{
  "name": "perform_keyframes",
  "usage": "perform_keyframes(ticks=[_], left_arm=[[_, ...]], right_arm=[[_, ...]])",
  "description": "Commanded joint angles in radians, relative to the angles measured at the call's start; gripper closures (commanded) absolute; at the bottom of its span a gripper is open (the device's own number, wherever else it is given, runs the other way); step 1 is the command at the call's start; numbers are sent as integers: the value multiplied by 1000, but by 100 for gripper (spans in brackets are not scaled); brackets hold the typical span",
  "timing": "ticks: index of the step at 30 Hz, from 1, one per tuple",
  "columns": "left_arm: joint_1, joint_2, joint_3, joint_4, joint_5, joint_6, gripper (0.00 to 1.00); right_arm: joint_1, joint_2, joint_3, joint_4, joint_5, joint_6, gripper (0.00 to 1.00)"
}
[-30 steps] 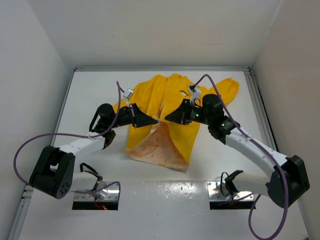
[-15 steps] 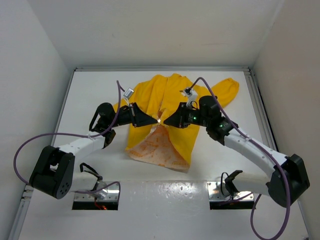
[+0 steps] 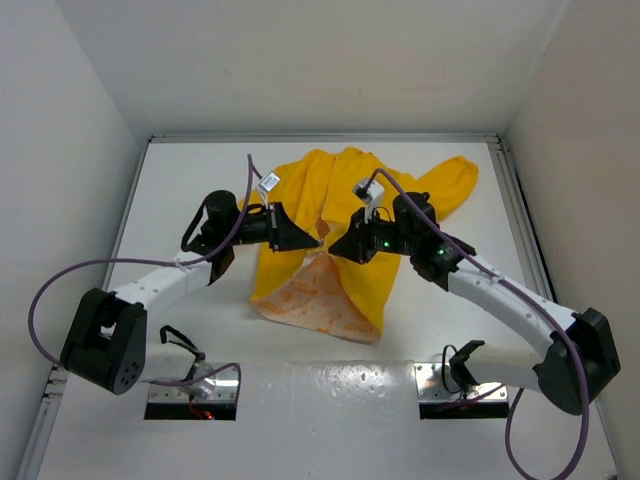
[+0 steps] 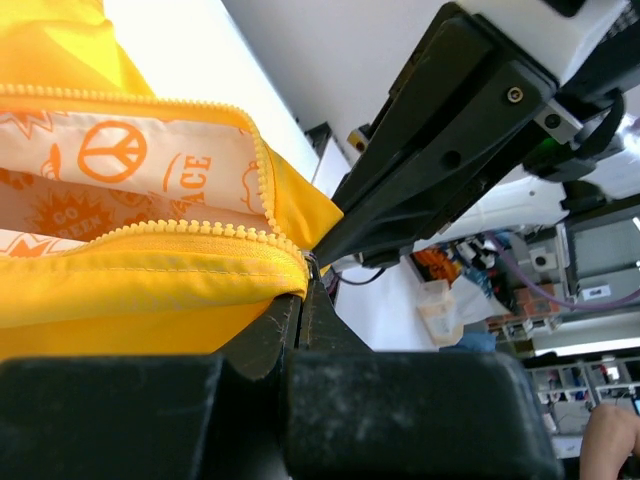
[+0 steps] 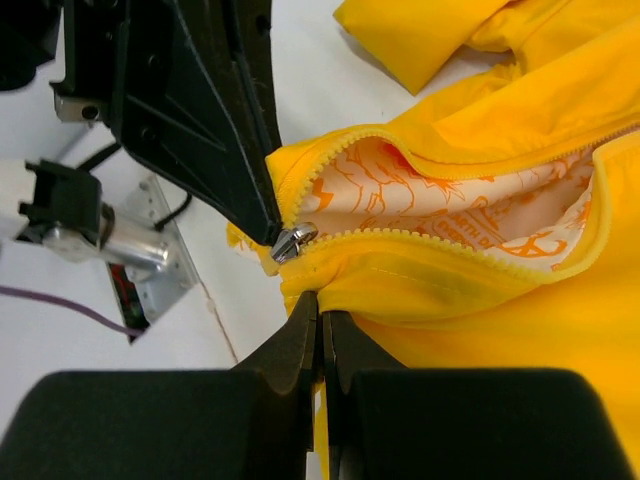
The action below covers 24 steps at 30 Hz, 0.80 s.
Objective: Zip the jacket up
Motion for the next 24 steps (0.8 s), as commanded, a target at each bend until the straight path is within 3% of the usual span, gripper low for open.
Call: perform_keyframes(ticks=[1, 11, 24], left_arm=[[-20, 3, 48, -61, -6, 95, 100], [-39, 12, 28, -57, 47, 130, 100], [-75, 44, 37, 41, 196, 61, 100]], right_arm=[[19, -34, 21, -16, -81, -132, 100], [22, -80, -38, 19, -179, -206, 100], [51, -112, -54, -120, -207, -488, 100]])
